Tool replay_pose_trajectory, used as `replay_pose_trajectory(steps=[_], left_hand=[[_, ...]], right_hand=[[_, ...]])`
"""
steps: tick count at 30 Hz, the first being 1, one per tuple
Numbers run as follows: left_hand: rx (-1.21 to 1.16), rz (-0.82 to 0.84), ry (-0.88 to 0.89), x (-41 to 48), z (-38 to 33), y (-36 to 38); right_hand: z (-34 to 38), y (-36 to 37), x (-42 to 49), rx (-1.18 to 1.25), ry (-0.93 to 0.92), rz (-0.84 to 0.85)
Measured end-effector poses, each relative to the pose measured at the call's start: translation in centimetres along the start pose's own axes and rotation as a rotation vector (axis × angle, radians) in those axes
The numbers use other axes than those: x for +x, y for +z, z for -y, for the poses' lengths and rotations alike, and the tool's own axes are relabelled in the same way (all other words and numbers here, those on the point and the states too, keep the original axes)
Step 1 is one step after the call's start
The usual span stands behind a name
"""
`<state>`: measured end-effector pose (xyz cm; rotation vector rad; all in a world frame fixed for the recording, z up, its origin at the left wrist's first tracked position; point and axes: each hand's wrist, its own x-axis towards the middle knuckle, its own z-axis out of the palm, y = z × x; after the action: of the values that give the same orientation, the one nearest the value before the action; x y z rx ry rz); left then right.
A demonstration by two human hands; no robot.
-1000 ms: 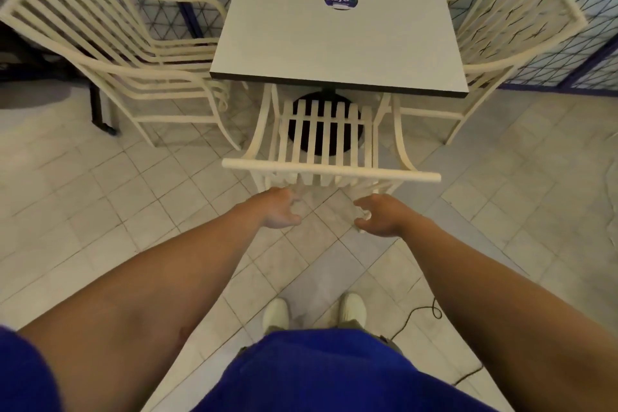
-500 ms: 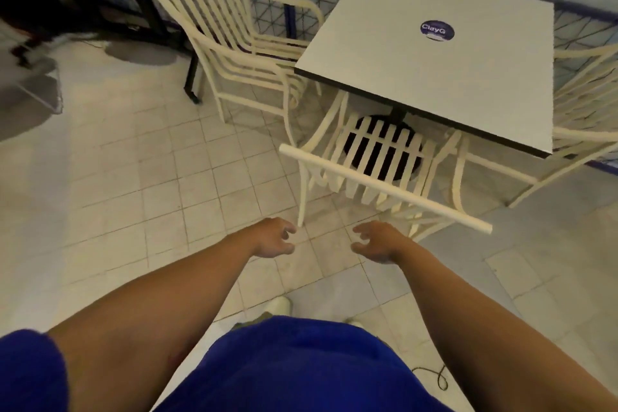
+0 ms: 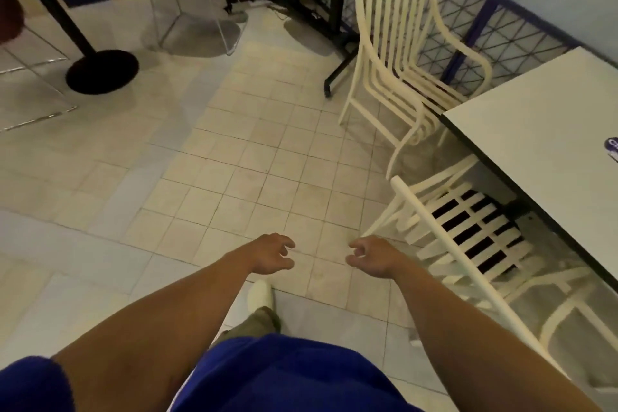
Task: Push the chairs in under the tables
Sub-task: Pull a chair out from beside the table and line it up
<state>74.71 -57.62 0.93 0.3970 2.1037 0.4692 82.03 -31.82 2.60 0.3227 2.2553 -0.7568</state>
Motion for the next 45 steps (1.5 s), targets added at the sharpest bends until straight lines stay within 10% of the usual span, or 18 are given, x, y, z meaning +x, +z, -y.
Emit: replay_pose_trajectory(steps=[20, 45], left_hand=[[-0.168, -0.152, 0.017, 7.4, 12.0, -22.7], [-0.079, -0.154, 0.049, 34.4, 6.6, -59.7]], right_hand=[[20.4, -10.2, 17.8, -0.044, -0.065, -0.024], [33.1, -39.7, 48.3, 0.001, -0.069, 0.003]])
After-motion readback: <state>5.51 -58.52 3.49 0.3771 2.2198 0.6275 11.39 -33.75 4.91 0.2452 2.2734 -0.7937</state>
